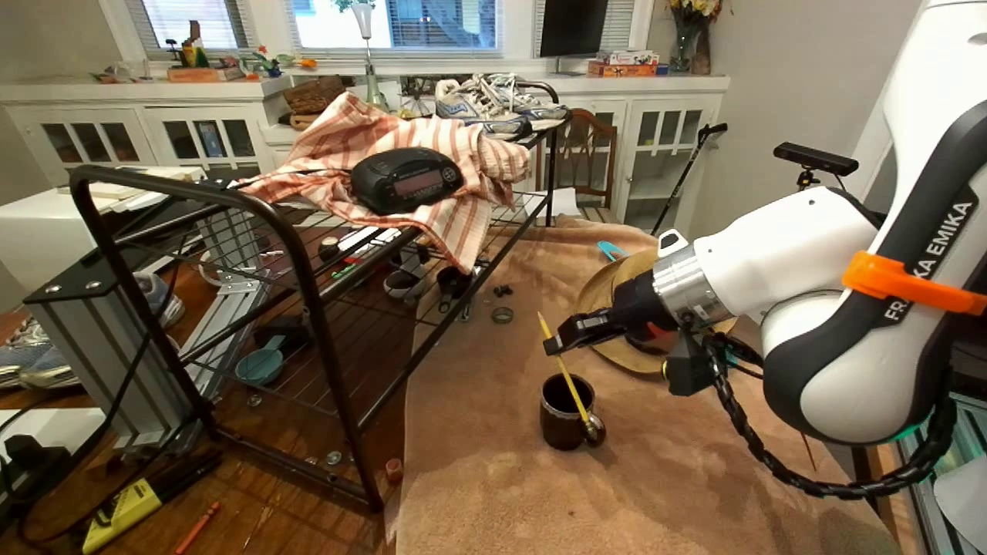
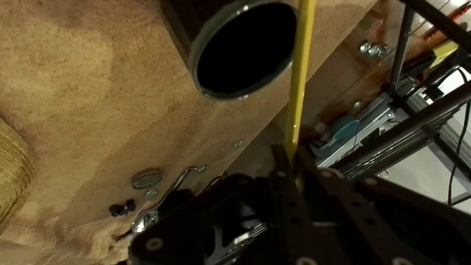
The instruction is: Put the yellow pencil in the brown mug.
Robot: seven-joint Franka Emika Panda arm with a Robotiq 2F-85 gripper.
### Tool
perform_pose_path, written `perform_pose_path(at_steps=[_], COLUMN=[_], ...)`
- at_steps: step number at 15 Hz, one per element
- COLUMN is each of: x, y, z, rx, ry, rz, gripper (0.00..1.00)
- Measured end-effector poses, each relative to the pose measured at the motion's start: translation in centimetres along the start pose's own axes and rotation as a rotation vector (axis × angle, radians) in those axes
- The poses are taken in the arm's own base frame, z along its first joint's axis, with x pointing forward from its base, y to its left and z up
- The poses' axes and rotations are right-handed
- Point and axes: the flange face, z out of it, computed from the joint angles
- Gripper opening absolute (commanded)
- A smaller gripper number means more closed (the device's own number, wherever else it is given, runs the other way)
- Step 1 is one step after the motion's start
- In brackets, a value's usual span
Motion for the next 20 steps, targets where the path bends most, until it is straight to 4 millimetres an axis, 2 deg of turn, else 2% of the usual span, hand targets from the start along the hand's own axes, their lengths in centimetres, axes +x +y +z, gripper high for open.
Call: perform_pose_path(at_steps=[5,8,14,20], x=[3.5,4.5,4.2,2.7], y=[-0.3,0.2,1.4,1.3], z=[-1.4,-1.5,-1.0,0.1], rx=[0.012,-0.003,-0.043,-0.050], ry=[0.084,0.111,0.115,0.107], rz=[0.030,0.054,0.077,0.082], gripper=[0.02,0.02,0.02,0.02])
